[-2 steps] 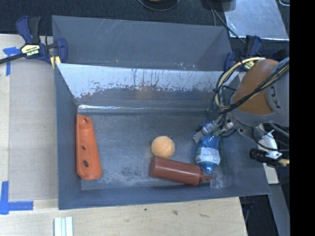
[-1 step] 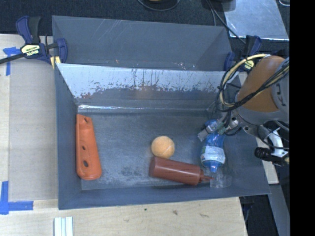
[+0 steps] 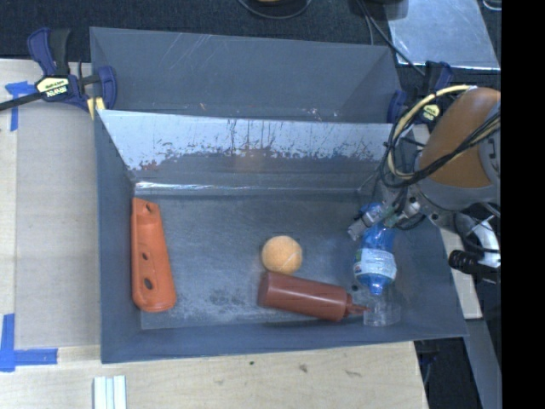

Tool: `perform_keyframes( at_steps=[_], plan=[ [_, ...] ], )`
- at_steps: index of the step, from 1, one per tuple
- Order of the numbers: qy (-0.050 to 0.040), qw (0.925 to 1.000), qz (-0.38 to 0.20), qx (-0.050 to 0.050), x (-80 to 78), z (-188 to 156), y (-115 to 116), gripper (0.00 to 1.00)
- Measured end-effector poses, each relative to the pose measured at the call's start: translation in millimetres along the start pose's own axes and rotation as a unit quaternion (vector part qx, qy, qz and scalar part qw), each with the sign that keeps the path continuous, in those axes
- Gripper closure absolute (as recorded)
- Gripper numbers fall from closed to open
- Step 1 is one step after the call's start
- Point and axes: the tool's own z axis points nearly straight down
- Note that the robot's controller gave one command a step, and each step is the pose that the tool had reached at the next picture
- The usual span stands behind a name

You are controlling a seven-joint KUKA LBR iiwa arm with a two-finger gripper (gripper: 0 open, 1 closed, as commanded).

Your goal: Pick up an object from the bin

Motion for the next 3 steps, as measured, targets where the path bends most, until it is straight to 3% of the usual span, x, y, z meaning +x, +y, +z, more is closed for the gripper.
perform_keyframes(
  at_steps=[3],
  plan=[
    [-0.0039,1.0000,-0.001,-0.004,-1.5,-38.9,2.6,1.00]
  ],
)
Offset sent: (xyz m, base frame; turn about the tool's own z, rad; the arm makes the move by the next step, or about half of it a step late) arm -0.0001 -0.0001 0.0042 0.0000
